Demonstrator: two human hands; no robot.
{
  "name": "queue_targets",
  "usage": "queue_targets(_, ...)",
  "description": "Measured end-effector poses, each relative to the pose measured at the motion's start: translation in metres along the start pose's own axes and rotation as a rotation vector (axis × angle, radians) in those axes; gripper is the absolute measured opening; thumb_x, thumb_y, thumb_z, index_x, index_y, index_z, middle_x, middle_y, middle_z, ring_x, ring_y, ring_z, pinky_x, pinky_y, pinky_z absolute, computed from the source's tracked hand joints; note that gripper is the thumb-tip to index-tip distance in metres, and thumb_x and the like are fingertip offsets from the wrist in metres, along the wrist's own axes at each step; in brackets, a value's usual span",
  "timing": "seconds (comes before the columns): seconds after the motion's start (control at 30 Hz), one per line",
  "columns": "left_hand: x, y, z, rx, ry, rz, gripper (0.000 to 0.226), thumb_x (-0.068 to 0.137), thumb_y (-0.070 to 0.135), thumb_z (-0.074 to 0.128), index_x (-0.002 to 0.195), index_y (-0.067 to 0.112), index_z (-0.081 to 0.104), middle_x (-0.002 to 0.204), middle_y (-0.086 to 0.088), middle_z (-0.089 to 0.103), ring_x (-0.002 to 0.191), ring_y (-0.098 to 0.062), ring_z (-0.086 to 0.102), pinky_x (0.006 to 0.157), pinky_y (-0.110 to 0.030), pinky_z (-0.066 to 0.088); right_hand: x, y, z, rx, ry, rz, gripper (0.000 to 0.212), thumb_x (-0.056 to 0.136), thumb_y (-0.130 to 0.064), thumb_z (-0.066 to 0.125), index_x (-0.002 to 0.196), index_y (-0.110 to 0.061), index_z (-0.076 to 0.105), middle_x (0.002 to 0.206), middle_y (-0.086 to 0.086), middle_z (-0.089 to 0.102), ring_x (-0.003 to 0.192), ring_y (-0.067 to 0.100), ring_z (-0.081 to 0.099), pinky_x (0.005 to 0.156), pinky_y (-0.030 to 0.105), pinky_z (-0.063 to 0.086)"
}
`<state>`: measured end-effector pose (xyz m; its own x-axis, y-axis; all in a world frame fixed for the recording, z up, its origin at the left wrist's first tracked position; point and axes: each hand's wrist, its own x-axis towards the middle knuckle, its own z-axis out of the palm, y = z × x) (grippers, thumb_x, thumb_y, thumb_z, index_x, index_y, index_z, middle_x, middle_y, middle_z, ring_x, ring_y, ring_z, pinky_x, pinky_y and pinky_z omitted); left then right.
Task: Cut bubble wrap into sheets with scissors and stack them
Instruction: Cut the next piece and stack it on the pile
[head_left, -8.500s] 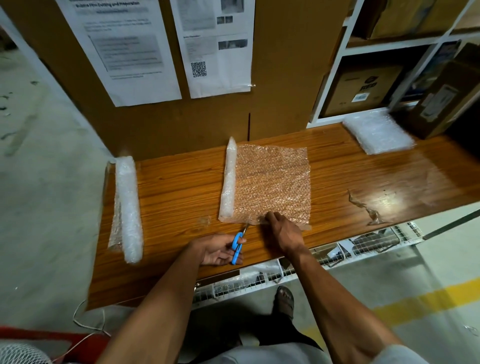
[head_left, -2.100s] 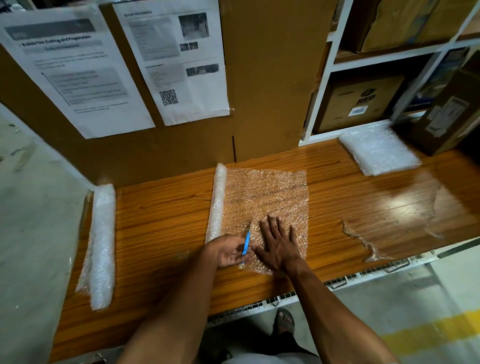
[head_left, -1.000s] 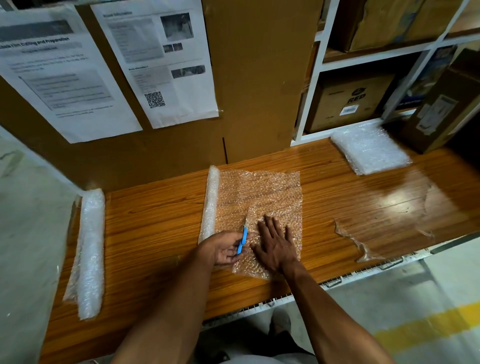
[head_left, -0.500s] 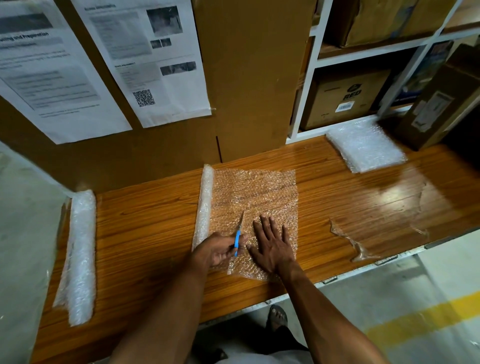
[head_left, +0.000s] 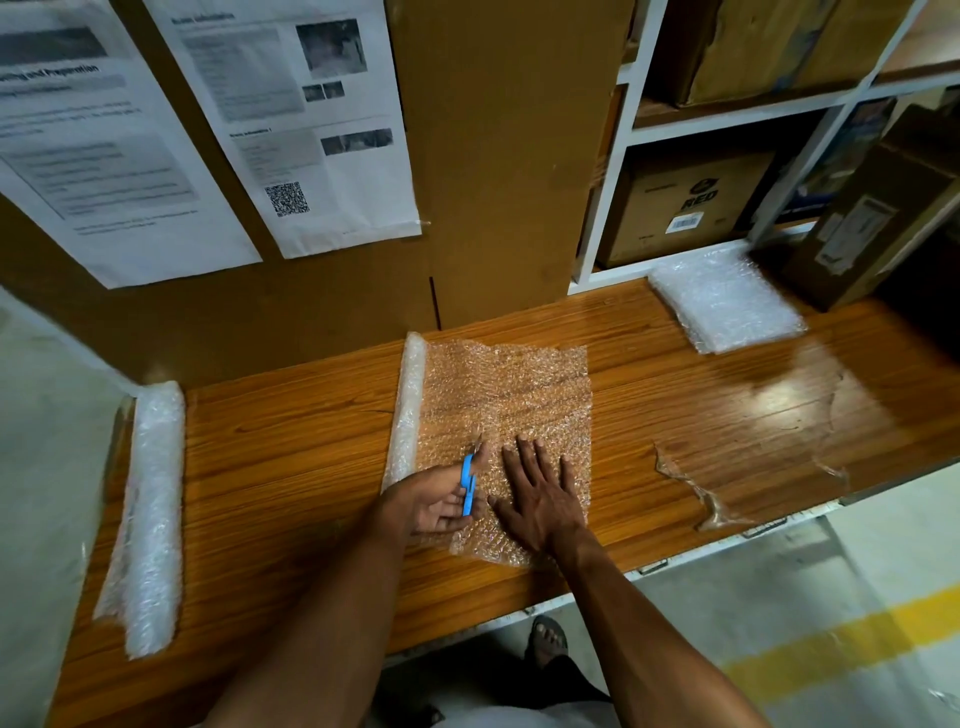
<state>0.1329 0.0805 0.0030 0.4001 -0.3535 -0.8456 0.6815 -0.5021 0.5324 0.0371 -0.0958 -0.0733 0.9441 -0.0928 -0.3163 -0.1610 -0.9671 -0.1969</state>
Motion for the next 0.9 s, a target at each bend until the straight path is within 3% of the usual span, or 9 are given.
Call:
queue_targets(0.07,-0.001,0.002,0.001,-0.006,-0.005,-0.002,0.092,0.070,0.083,0.071,0.118,0.004,0.071,0.117,-0.012,0.076,0.094,-0.017,0.074,0.077,-0.027,0.060,0.000,0.001,0.001,-0.003,-0.005,0.003,0.083,0.101,-0.070,0.012,0.164,-0.027,-0.020,0.169,0.004,-0.032,0.154,0.028,-0.032,0.125,0.059,-0.016)
queue_targets(0.27,0.004,0.009,0.013,0.001,0.060,0.055,0.071,0.076,0.065,0.079,0.113,0.006,0.071,0.100,-0.010,0.078,0.080,-0.016,0.073,0.059,-0.021,0.056,-0.002,0.003,-0.001,0.017,0.046,0.017,0.078,0.103,-0.069,0.008,0.166,-0.028,-0.011,0.170,0.003,-0.026,0.157,0.028,-0.026,0.126,0.057,-0.015)
queue_targets(0.4,0.011,0.010,0.014,0.000,0.102,0.071,0.059,0.084,0.054,0.080,0.112,0.003,0.072,0.107,-0.014,0.078,0.077,-0.016,0.074,0.058,-0.020,0.056,0.005,0.007,-0.007,0.041,0.114,0.035,0.071,0.106,-0.058,0.005,0.167,-0.023,-0.004,0.173,0.005,-0.019,0.159,0.025,-0.020,0.127,0.053,-0.013)
queue_targets(0.63,0.018,0.018,0.019,-0.006,0.163,0.107,0.046,0.089,0.039,0.080,0.108,-0.003,0.072,0.094,-0.017,0.076,0.063,-0.016,0.072,0.047,-0.020,0.053,0.021,0.022,-0.002,0.026,0.102,0.066,0.067,0.107,-0.057,0.000,0.165,-0.027,-0.016,0.170,0.002,-0.028,0.158,0.026,-0.024,0.127,0.056,-0.013)
queue_targets(0.77,0.024,0.015,0.021,0.079,0.208,0.114,0.051,0.085,0.045,0.082,0.102,-0.002,0.074,0.084,-0.012,0.078,0.046,-0.008,0.062,0.039,-0.017,0.039,0.019,0.027,0.003,-0.001,0.136,0.066,0.067,0.108,-0.057,0.003,0.166,-0.026,-0.013,0.172,0.001,-0.025,0.158,0.026,-0.024,0.126,0.055,-0.014)
queue_targets(0.9,0.029,0.012,0.019,0.134,0.263,0.120,0.057,0.080,0.052,0.084,0.104,0.001,0.074,0.076,-0.007,0.077,0.038,-0.005,0.050,0.040,-0.019,0.030,0.017,0.026,0.004,-0.003,0.162,0.064,0.066,0.108,-0.056,0.003,0.166,-0.027,-0.011,0.172,0.000,-0.023,0.158,0.025,-0.024,0.127,0.054,-0.014)
